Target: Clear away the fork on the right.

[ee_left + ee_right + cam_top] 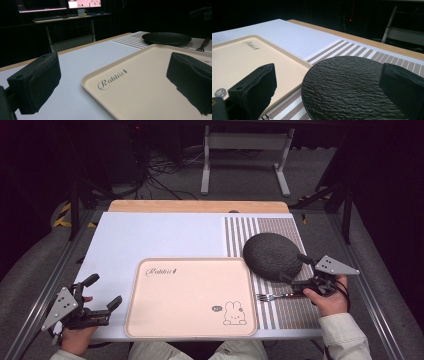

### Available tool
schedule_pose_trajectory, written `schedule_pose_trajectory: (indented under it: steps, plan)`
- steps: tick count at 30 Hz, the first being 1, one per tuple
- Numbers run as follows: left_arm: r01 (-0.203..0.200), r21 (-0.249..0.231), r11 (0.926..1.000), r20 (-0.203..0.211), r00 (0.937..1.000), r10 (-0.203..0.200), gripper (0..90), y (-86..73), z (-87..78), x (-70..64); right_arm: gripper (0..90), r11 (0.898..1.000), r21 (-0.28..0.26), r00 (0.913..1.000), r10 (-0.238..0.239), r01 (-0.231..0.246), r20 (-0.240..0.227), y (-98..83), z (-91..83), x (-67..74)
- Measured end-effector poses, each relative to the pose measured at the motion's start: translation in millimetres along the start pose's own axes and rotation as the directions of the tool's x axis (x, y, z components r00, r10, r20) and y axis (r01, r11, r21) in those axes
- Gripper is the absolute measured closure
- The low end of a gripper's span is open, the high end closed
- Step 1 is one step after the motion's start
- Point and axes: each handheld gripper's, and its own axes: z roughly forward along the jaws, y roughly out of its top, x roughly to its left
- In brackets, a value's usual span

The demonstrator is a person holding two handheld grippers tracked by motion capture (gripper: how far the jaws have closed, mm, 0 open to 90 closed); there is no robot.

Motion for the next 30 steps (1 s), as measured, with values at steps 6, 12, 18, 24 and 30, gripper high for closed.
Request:
schedule_pose_trajectory:
  steps: [6,12,18,24,30]
  plan:
    - [0.0,0.004,1.0,0.0,1.0,0.0,0.0,0.1,0.3,-0.2,3.5,0.996,0.08,0.9987,-0.038,0.04,-0.033,8.8,6.9,-3.6]
    - [-0.002,0.001,1.0,-0.001,1.0,0.002,0.0,0.1,0.0,0.2,8.7,0.969,0.225,0.9928,-0.087,0.103,-0.082,19.0,14.2,-3.3]
    - [0.001,0.0,1.0,0.0,1.0,-0.001,0.0,0.1,0.0,0.1,11.2,0.908,0.365,0.9763,-0.162,0.205,-0.143,31.7,16.8,-2.8]
    - [0.001,0.001,1.0,-0.001,1.0,-0.001,0.0,0.2,0.2,0.1,12.6,0.844,0.463,0.9591,-0.199,0.272,-0.201,39.2,16.6,-2.2]
    - [0.006,0.006,1.0,0.0,1.0,-0.006,0.0,0.1,0.2,0.2,12.4,0.769,0.559,0.945,-0.183,0.31,-0.271,37.6,21.0,-3.5]
